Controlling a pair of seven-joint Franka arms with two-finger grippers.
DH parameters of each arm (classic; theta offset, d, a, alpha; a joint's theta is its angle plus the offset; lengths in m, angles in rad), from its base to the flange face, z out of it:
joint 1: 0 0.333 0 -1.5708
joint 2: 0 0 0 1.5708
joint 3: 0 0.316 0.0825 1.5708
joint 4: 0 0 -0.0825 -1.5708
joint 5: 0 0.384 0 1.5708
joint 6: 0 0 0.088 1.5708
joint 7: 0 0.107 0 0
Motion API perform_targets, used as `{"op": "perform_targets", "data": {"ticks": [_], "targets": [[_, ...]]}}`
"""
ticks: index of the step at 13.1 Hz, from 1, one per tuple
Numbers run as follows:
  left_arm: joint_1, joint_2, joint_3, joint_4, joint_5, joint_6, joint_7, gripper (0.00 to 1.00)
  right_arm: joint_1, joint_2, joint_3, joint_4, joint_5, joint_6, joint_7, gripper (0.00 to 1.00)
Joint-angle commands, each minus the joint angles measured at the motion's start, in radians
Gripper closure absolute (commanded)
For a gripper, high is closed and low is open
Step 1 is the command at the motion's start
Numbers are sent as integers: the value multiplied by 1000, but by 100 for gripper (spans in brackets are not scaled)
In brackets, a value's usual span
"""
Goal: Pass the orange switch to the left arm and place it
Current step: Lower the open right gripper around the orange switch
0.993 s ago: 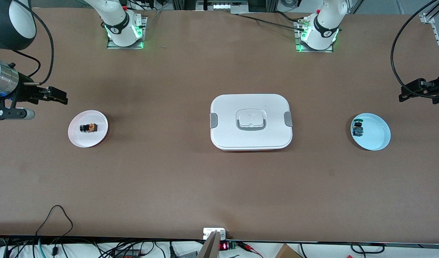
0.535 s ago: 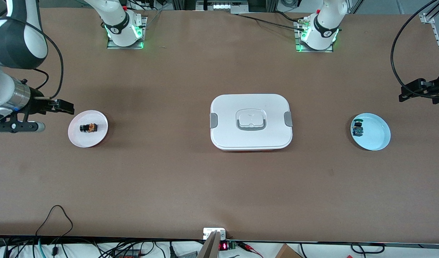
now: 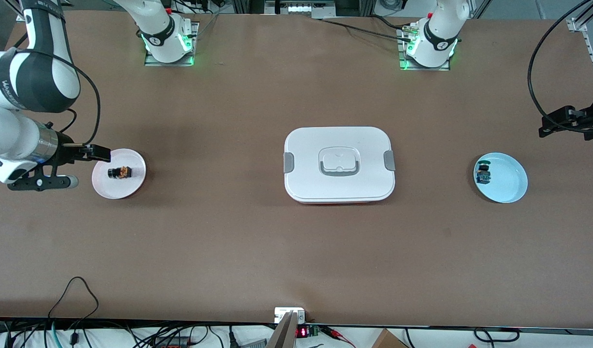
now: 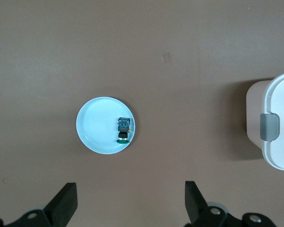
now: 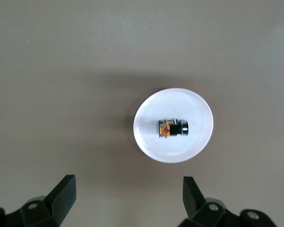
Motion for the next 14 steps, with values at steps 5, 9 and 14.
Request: {"op": "perform_targets", "data": {"ticks": [5, 9, 14], "targets": [[-6, 16, 0, 30, 25, -6, 15, 0, -45, 1, -1, -189, 7, 219, -160, 0], [-6, 16, 0, 30, 25, -6, 15, 0, -113, 2, -1, -356, 5, 390, -160, 0], [-6, 16, 0, 30, 25, -6, 15, 0, -137, 10, -4, -442, 10, 487, -140, 0]]}}
